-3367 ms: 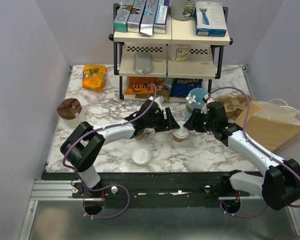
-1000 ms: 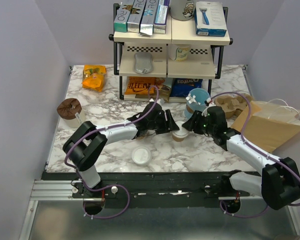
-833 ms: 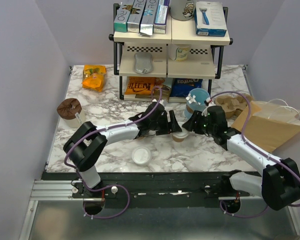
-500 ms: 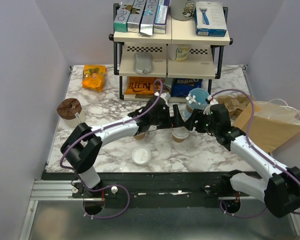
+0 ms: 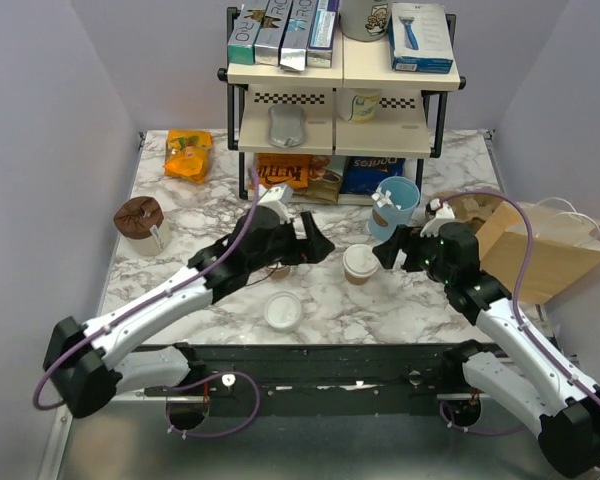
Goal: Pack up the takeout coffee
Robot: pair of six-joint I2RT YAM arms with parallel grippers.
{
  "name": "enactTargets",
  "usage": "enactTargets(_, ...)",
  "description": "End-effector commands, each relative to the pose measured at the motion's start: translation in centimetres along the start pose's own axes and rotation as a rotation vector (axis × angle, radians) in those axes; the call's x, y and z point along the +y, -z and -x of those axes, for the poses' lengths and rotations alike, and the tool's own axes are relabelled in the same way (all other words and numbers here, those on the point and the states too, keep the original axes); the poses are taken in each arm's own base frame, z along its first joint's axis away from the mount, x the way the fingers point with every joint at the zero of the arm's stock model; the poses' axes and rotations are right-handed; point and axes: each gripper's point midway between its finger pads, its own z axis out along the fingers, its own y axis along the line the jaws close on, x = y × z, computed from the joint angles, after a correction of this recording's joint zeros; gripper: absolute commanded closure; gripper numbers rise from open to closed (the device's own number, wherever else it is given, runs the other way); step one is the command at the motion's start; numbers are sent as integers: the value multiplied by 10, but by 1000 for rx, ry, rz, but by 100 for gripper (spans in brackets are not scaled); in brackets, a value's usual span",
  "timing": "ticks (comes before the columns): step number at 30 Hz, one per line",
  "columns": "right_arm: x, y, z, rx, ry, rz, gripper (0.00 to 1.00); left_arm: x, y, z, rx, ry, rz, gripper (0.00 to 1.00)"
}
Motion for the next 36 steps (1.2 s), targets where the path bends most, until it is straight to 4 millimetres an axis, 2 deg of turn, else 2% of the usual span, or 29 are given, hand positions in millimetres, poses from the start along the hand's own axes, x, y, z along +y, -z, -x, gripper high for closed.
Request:
enactTargets(1, -6, 0, -25, 66, 26, 5, 0, 72, 52, -9, -98, 31, 307, 1)
enactTargets(3, -7, 1, -29, 74, 27, 4, 0, 108, 72, -29, -82, 59, 439, 1)
enactTargets(4, -8, 1, -30, 74, 28, 4, 0, 114, 84, -24, -139, 91, 460, 1)
enactTargets(5, -8, 1, -31, 75, 27, 5, 0, 130, 91, -32, -142, 118, 514, 1)
enactTargets(7, -9, 1, -33, 74, 27, 0, 0, 139, 101, -25, -201, 162, 537, 1)
enactTargets(9, -11, 0, -35, 77, 23, -8, 0, 146, 102, -14, -258, 222, 538, 1)
enactTargets(11, -13, 0, -35, 79, 22, -20, 0, 143, 96, -2, -271, 227, 518, 1)
enactTargets(12, -14, 0, -35, 79, 21, -25, 1, 151, 96, 3, -279, 239, 546, 1)
enactTargets(13, -17, 0, -37, 83, 21, -35, 1, 159, 90, 1, -247, 235, 587, 1)
enactTargets(15, -18, 0, -38, 86, 21, -43, 1, 162, 82, 8, -215, 217, 603, 1)
enactTargets(16, -19, 0, -38, 85, 23, -49, 1, 170, 74, 5, -177, 210, 634, 1)
enactTargets(18, -21, 0, -38, 86, 25, -59, 1, 166, 65, 9, -145, 177, 612, 4)
enactTargets(20, -25, 0, -40, 88, 28, -78, 1, 172, 56, 7, -104, 158, 630, 6)
enactTargets(29, -35, 0, -40, 94, 45, -126, 1, 184, 34, -2, -10, 126, 656, 32)
enactTargets(30, -35, 0, -41, 95, 49, -129, 1, 183, 31, -1, -4, 124, 650, 37)
enactTargets(35, -38, 0, -40, 100, 54, -147, 1, 184, 23, -3, 19, 127, 646, 45)
enactTargets(36, -40, 0, -41, 101, 53, -153, 1, 185, 22, -3, 21, 124, 651, 49)
